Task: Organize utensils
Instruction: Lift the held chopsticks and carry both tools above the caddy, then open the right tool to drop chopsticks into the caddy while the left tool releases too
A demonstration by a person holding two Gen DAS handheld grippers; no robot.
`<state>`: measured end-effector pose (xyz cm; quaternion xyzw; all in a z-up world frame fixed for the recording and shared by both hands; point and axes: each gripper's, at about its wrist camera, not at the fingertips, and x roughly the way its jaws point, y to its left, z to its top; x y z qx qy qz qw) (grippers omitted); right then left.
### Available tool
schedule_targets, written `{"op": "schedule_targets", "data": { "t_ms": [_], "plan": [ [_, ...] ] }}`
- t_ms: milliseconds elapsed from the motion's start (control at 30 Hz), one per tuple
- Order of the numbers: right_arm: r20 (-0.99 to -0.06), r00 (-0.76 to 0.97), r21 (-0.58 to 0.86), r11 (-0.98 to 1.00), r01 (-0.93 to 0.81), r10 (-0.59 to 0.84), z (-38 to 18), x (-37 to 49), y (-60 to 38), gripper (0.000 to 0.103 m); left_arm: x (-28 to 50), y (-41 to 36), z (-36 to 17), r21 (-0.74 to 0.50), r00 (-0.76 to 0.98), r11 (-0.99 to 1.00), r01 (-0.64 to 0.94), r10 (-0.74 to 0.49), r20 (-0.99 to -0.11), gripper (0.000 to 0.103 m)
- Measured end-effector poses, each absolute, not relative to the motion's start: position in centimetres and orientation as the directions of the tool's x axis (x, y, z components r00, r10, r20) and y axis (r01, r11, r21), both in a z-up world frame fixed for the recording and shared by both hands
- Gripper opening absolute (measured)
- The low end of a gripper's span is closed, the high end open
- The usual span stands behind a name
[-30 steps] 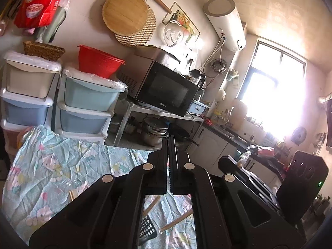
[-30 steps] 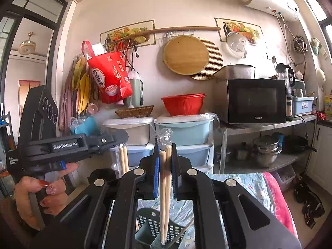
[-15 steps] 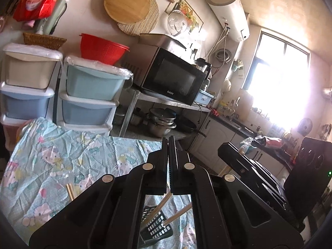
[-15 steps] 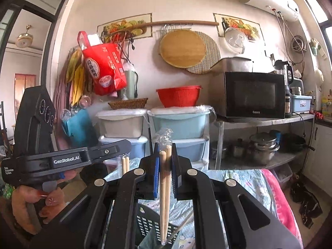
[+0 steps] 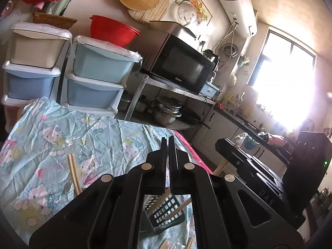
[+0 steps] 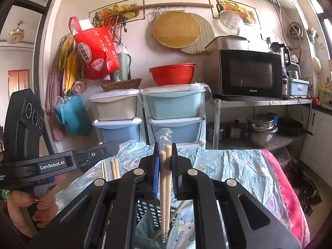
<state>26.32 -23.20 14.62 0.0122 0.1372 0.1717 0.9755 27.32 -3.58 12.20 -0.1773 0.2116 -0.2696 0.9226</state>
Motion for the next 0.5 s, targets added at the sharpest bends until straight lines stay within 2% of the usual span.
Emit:
{"op": "schedule_targets", "data": {
  "t_ms": [100, 233, 300, 367, 433, 500],
  "plan": [
    [-0.267, 0.903, 0.076, 0.941, -0.329, 0.338, 14.4, 26.1, -23.4, 0.025, 27.1, -3.2, 11.7, -0.441, 0.767, 0.797, 0.413, -0.565, -0.303, 0.000],
    [-0.273, 0.902, 0.081, 0.942, -0.326, 0.336, 14.2, 25.7, -23.7, 0.031, 26.8, -2.7, 11.2, -0.432, 0.772, 0.810, 0.397, -0.549, -0.320, 0.001],
    [-0.276, 0.902, 0.079, 0.943, -0.323, 0.332, 14.2, 25.5, -23.8, 0.034, 26.5, -2.6, 11.1, -0.421, 0.778, 0.819, 0.389, -0.537, -0.326, 0.010],
    [-0.283, 0.903, 0.073, 0.946, -0.315, 0.322, 14.1, 25.1, -23.9, 0.038, 26.1, -2.3, 11.1, -0.400, 0.792, 0.837, 0.374, -0.513, -0.331, 0.026],
    [-0.291, 0.904, 0.072, 0.949, -0.305, 0.313, 14.0, 24.9, -24.1, 0.039, 25.6, -2.0, 11.2, -0.385, 0.804, 0.849, 0.362, -0.494, -0.333, 0.029],
    [-0.297, 0.905, 0.072, 0.952, -0.298, 0.306, 13.8, 24.7, -24.4, 0.042, 25.2, -1.7, 11.2, -0.380, 0.813, 0.857, 0.347, -0.477, -0.333, 0.037]
  ]
}}
